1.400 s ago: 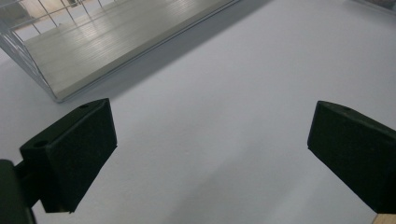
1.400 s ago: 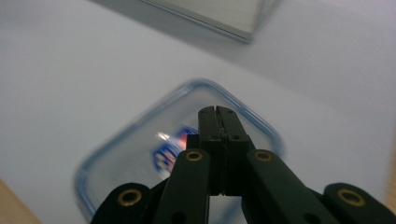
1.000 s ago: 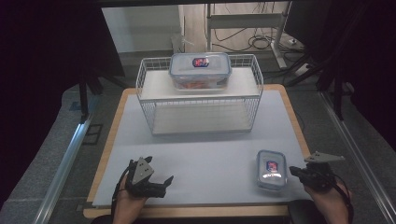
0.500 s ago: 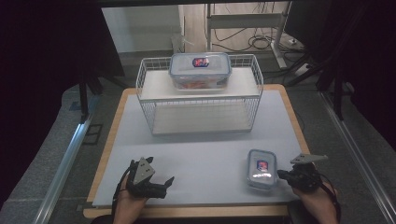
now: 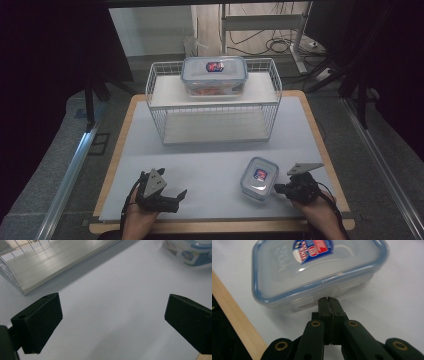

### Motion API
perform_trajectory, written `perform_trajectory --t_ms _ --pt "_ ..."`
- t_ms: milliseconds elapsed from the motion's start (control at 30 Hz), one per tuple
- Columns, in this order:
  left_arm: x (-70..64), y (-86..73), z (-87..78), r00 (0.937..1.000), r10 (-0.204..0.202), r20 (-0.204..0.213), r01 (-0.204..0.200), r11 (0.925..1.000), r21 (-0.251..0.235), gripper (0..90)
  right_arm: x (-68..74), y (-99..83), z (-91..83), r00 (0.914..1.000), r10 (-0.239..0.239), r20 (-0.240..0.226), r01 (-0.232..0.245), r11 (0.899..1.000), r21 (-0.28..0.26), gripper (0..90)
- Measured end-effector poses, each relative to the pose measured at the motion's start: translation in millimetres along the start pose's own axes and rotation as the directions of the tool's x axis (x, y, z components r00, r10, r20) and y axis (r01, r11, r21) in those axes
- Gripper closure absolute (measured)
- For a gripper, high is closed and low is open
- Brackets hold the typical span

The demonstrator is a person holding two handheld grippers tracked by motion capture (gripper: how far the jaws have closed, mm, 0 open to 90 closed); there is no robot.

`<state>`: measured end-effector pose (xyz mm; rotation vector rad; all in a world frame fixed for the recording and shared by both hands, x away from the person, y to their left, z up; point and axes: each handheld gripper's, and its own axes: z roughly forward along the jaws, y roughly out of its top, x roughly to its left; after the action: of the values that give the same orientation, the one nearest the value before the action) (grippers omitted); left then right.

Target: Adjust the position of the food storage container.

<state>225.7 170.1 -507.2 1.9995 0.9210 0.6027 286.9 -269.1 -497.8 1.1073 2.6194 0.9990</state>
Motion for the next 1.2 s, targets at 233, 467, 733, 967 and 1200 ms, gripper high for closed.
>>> perform_trajectory --t_ms 233,467,733,967,1200 --pt "0.8 -0.6 0.5 1.0000 -0.003 0.002 0.003 1.0000 0.003 1.5 16.7 17.5 21.2 0.9969 -0.046 -0.064 0.047 0.999 0.006 89.5" --pt "0.9 -1.0 0.9 1.0000 -0.002 0.005 0.002 1.0000 0.008 1.5 34.2 36.5 43.7 0.9879 -0.092 -0.125 0.093 0.996 0.005 89.5" --pt "1.6 -1.5 0.7 1.0000 -0.006 0.007 0.005 0.9999 0.009 1.6 53.8 62.2 69.6 0.9744 -0.155 -0.163 0.156 0.988 -0.006 89.5" --pt "2.8 -2.7 0.6 0.9999 -0.009 0.006 0.009 0.9998 0.018 2.0 60.7 64.7 75.8 0.9684 -0.179 -0.174 0.183 0.983 0.008 89.4" --pt "4.9 0.8 5.6 0.9954 -0.092 0.027 0.090 0.9937 0.067 3.2 41.5 39.9 44.8 0.9830 -0.138 -0.121 0.139 0.990 0.000 88.7"
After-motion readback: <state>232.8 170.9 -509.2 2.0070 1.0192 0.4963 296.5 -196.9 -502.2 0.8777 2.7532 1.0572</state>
